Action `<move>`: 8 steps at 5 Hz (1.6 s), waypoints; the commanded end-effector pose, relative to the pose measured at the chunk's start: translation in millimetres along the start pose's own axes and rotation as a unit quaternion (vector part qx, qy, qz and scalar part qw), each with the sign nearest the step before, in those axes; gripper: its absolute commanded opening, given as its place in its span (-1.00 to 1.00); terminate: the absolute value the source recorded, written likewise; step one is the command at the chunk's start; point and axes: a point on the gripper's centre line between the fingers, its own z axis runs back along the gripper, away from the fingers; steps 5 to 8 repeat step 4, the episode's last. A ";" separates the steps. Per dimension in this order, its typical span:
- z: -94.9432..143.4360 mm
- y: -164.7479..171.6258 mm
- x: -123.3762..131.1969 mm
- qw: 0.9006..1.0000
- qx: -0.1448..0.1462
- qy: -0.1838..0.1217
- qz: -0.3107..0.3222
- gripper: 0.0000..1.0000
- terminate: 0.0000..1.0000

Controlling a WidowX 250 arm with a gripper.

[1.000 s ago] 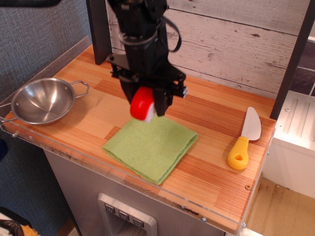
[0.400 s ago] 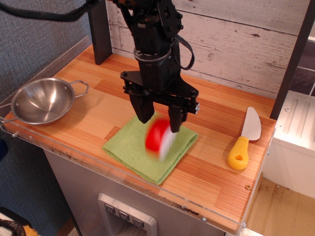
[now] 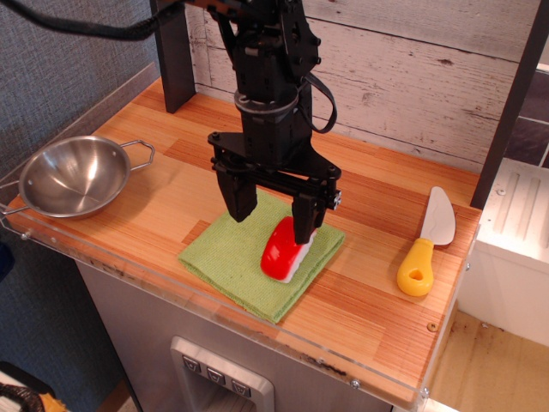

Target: Move the hot dog bun on top of green towel

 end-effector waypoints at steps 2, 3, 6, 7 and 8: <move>64.0 0.6 -11.3 0.998 0.009 -0.068 -0.015 1.00 -1.00; 64.0 0.6 -11.3 0.998 0.009 -0.068 -0.015 1.00 -1.00; 64.0 0.6 -11.3 0.998 0.009 -0.068 -0.015 1.00 1.00; 64.0 0.6 -11.3 0.998 0.009 -0.068 -0.015 1.00 1.00; 64.0 0.6 -11.3 0.998 0.009 -0.068 -0.015 1.00 1.00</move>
